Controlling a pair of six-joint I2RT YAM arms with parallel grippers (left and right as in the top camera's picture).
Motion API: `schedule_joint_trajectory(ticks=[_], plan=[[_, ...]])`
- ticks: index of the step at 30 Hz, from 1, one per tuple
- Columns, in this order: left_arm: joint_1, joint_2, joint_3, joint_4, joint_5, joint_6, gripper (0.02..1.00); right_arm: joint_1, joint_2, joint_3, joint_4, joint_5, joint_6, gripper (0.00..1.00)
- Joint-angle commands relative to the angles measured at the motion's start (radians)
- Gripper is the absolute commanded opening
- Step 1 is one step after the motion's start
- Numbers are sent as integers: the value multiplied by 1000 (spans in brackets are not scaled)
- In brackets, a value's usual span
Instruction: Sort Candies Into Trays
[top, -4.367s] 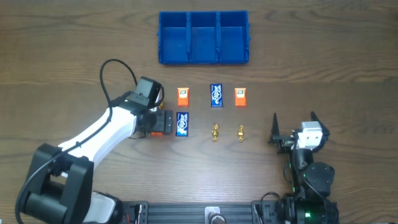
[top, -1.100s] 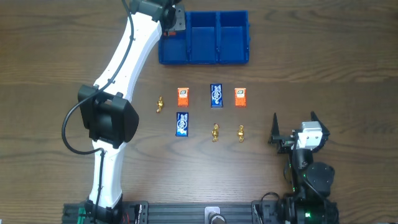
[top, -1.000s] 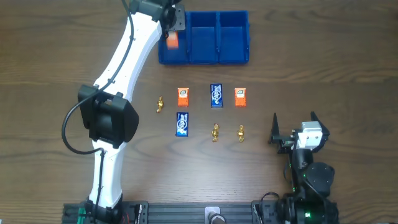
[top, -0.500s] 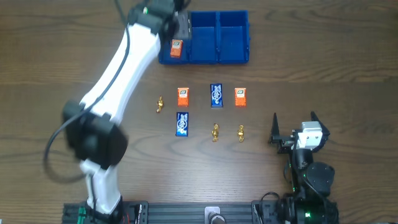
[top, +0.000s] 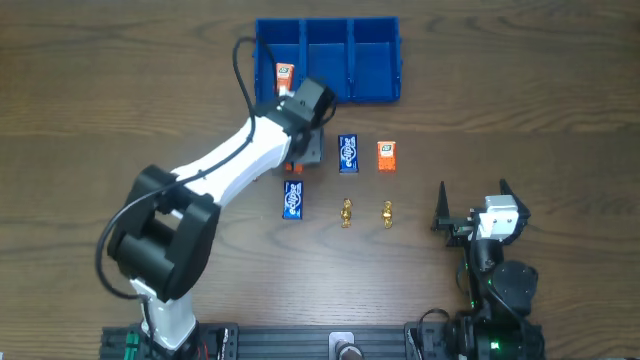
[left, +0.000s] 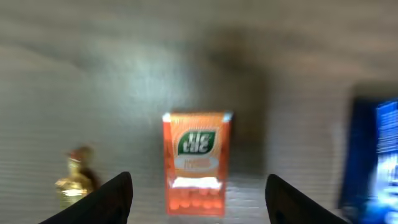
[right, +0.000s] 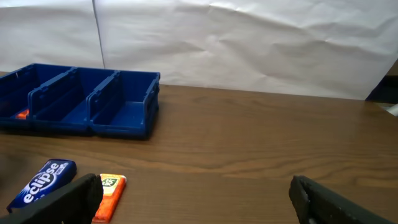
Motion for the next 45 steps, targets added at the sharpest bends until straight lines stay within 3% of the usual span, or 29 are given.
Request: schedule_joint_trajectory(ticks=[1,17,19,24,33,39,45], plan=[[2,5,-37,38,30,-29,689,4,-8,-3,-5,-5,-13,998],[8,37,-56,61,33,-23,682,4,-8,-3,-5,-5,-13,998],[8,40,-56,61,33,-26,656,4,-8,-3,-5,-5,-13,996],[8,40,-56,62,33,-30,474,4,-8,-3,-5,-5,-13,998],[9,40,-56,65,33,-30,343,4,-8,-3,-5,-5,-13,998],[19,-5,-23,50,20,-28,323,4,-8,-3,-5,-5,-13,998],[63,-135,192,-59,-95,32,323,4,-8,-3,-5,-5,-13,998]])
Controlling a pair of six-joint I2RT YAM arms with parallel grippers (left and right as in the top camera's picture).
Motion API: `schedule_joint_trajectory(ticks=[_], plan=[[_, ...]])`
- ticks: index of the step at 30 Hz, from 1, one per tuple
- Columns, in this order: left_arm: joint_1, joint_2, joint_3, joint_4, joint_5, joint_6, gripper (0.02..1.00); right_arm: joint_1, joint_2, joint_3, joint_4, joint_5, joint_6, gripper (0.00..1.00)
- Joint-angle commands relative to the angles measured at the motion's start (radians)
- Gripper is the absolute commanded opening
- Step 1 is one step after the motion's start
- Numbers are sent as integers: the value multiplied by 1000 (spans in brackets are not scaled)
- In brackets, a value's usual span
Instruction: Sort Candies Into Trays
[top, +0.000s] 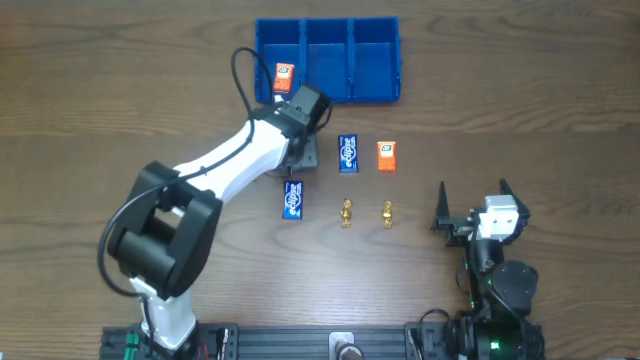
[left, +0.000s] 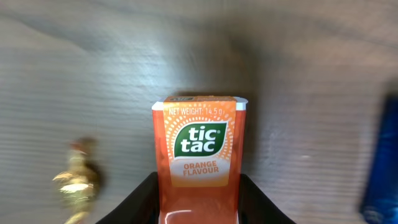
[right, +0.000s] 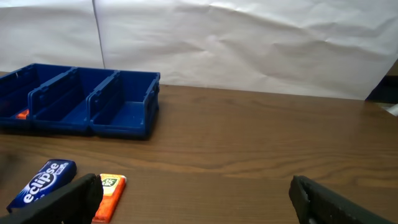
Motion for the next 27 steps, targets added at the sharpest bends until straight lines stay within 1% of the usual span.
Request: schedule_joint_trajectory(ticks=[1,6,11,14,19,27], plan=[[60,-140,275,-89,-119,70,327,4,-7,-3,-5,-5,-13,996],[137,-85,525,-132,-115,138,338,4,-7,-3,-5,-5,-13,998],[209,55,672,-137,-54,169,338,4,-7,-3,-5,-5,-13,998],[215,126,702,-135,-55,178,356,4,-7,-3,-5,-5,-13,998],[215,219,716,-124,-44,191,356,4,-7,-3,-5,-5,-13,998],[214,280,716,-112,-24,191,358,4,-7,-3,-5,-5,-13,998]])
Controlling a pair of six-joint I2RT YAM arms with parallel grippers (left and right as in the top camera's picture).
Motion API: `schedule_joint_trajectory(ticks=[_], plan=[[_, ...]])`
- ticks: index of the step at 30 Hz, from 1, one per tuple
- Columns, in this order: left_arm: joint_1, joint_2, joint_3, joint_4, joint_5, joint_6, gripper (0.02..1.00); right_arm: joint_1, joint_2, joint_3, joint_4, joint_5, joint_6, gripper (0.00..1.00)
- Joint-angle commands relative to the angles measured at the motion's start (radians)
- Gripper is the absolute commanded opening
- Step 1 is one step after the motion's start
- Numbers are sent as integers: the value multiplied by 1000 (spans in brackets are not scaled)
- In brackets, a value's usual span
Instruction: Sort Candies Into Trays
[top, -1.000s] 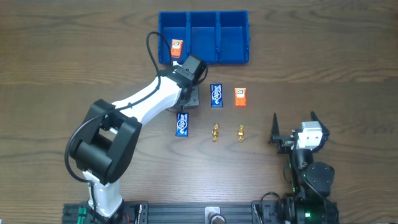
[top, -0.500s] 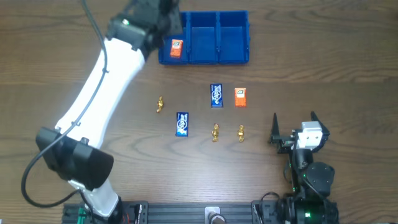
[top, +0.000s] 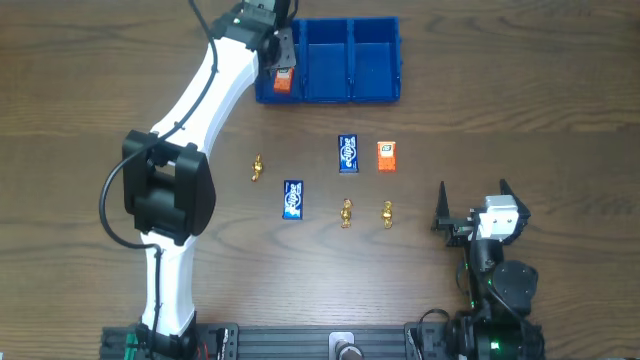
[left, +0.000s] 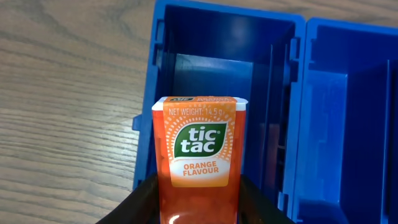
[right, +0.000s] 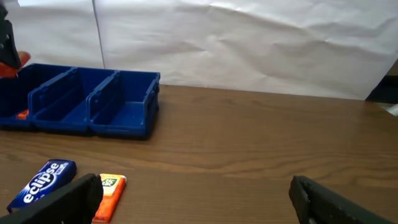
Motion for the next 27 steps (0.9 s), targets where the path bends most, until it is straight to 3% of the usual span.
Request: schedule_joint_trajectory(ticks=[1,10,11,13,15,19,22,27], plan=[[-1,5,20,13,15,22,358,4,-7,-3,-5,-5,-13,998],[-7,5,20,14,30,52,364,4,-7,-3,-5,-5,-13,998],[-9,5,20,14,30,65,391,4,-7,-3,-5,-5,-13,998],[-13,5,20,12,29,71,643,4,-7,-3,-5,-5,-13,998],[-13,5,20,13,29,71,809,4,-7,-3,-5,-5,-13,998],[-15,-18,20,-3,15,55,904,4,-7,-3,-5,-5,-13,996],[-42,-78,20,-35,-13,17,912,4,-7,-3,-5,-5,-13,998],[-186,-203,20,-103,-122,-96,936,4,-7,-3,-5,-5,-13,996]])
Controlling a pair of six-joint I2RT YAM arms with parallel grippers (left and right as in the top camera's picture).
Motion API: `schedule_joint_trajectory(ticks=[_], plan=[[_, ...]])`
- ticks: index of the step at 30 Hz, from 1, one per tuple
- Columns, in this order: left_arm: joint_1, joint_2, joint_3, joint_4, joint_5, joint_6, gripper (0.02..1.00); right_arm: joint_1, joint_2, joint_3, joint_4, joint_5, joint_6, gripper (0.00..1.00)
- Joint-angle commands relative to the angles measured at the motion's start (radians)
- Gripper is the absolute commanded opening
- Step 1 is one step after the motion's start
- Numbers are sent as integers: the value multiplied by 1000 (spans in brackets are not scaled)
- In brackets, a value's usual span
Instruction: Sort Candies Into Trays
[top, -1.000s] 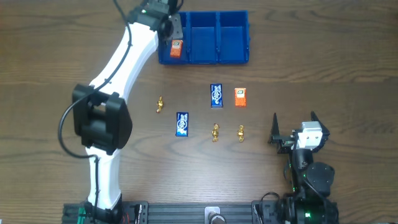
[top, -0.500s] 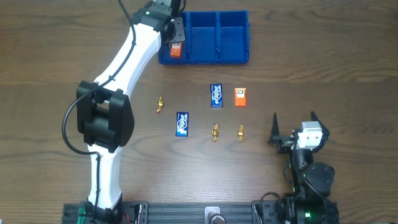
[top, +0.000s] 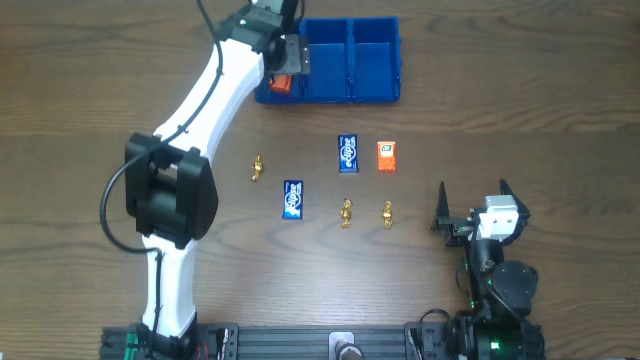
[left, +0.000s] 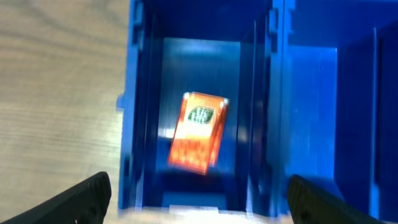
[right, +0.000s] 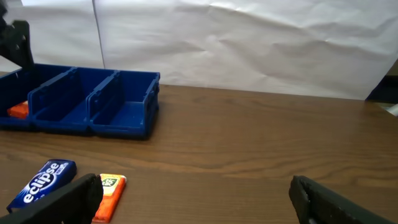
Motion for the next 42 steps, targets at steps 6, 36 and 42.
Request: schedule_joint_trajectory(ticks=[6,36,42], plan=[[-362,-154,20,-108,-122,-298,930,4,-7,-3,-5,-5,-13,998],[-525,205,20,-77,38,-506,814,4,-7,-3,-5,-5,-13,998],[-517,225,20,-71,42,-513,783,4,-7,-3,-5,-5,-13,998]])
